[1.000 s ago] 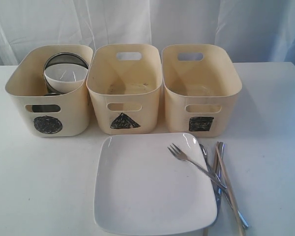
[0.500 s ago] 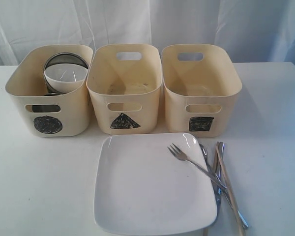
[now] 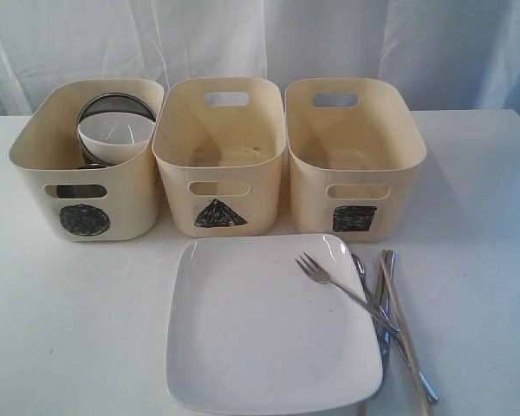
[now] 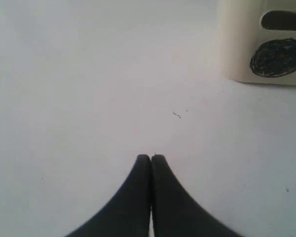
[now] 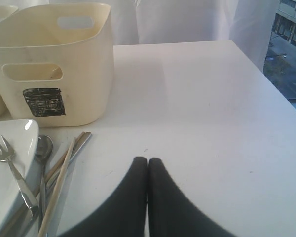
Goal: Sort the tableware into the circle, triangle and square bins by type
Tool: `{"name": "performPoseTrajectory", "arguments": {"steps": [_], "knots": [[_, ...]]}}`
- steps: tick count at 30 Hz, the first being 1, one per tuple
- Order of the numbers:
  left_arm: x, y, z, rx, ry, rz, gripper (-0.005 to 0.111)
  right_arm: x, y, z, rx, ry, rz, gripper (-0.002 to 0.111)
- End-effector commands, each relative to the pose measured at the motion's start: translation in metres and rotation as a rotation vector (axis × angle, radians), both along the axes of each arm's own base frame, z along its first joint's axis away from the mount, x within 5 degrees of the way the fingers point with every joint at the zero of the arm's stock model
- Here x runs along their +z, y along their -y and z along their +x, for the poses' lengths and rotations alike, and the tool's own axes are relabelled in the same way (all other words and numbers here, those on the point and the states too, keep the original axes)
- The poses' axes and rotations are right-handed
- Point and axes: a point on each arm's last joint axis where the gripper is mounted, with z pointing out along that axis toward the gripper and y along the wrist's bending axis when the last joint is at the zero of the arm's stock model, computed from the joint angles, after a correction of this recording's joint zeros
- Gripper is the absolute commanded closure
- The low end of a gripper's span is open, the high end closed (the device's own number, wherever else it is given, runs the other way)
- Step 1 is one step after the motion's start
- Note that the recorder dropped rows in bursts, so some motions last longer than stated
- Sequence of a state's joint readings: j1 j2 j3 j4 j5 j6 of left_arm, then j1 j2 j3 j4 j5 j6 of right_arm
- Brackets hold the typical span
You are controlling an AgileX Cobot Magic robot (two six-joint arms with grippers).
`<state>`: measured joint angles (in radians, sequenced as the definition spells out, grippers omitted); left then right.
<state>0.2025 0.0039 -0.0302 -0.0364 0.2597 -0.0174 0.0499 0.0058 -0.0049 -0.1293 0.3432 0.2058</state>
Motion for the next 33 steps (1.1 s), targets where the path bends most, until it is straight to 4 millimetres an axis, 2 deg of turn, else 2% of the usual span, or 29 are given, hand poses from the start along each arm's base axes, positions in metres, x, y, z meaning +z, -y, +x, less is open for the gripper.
{"name": "performPoseTrajectory", "arguments": {"steps": [1, 4, 10, 33], "knots": [[-0.0089, 0.0012, 0.0006, -0.002, -0.008, -0.043, 0.107, -0.0006, -0.0001, -0.0001, 0.002, 0.009, -0.006, 0.108], [-0.0081, 0.0007, 0.0009, -0.001, 0.000, -0.032, 0.107, -0.0006, -0.0001, -0.0001, 0.002, 0.009, -0.006, 0.108], [-0.0081, 0.0001, 0.0007, -0.050, -0.023, 0.115, 0.107, -0.0006, -0.0001, -0.0001, 0.002, 0.009, -0.006, 0.108], [-0.0079, 0.0001, 0.0008, -0.050, -0.021, 0.116, 0.107, -0.0006, -0.0001, -0.0001, 0.002, 0.009, -0.006, 0.108]]}}
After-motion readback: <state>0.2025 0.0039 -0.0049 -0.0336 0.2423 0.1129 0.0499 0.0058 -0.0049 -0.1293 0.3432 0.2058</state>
